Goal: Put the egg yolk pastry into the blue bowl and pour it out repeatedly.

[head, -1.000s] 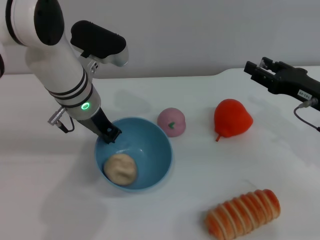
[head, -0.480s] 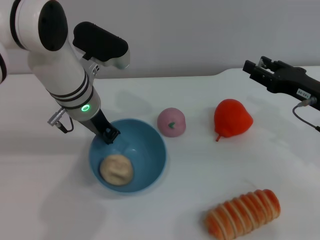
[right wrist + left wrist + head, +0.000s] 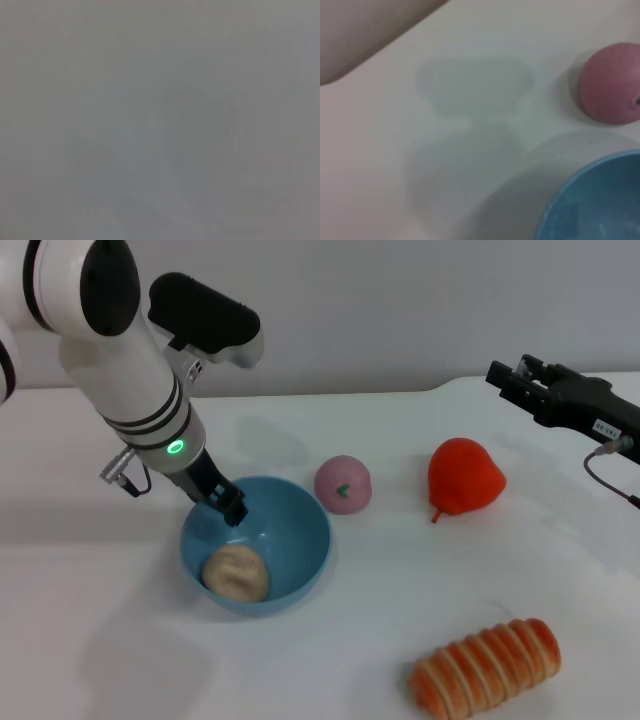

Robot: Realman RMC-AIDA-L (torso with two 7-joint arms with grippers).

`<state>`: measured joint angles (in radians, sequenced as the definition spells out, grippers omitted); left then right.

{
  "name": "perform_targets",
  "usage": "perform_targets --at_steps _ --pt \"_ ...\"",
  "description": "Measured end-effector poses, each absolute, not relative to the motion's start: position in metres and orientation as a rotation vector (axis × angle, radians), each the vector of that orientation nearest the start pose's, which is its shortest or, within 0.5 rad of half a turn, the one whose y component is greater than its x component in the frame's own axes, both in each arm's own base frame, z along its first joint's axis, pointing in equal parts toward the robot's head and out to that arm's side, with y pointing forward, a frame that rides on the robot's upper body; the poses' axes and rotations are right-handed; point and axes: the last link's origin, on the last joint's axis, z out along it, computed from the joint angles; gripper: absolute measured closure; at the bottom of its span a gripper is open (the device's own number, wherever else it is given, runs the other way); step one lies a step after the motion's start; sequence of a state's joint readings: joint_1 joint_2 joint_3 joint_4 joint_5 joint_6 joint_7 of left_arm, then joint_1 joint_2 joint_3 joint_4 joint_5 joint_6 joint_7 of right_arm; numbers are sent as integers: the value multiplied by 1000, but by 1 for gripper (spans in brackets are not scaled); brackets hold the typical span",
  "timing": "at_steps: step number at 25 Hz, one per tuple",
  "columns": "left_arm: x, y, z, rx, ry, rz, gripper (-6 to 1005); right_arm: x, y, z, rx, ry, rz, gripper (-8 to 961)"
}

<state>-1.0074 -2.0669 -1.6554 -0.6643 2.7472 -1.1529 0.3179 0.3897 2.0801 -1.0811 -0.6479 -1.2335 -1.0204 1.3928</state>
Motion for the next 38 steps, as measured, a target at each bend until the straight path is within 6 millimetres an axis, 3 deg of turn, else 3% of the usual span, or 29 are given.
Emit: perform_targets --at_steps 6,9,15,19,26,30,38 --pt "-169 430 -48 -2325 -931 563 422 281 367 9 -2086 898 914 424" --pt "-164 432 -39 -2311 -894 467 322 282 366 10 -2096 814 876 424" --pt "-162 441 -19 -2216 -786 175 326 285 367 13 -2074 618 801 423" --pt "-162 443 -19 -2167 -689 15 328 289 366 14 -2038 437 725 423" --pt "-160 441 -22 -2073 -627 -261 327 303 361 8 -1921 378 682 423" --pt "-163 429 -24 -1986 -552 -429 327 310 353 12 -1808 433 773 423" --pt "-177 409 -44 -1909 -498 -570 330 321 331 11 -1702 386 783 424"
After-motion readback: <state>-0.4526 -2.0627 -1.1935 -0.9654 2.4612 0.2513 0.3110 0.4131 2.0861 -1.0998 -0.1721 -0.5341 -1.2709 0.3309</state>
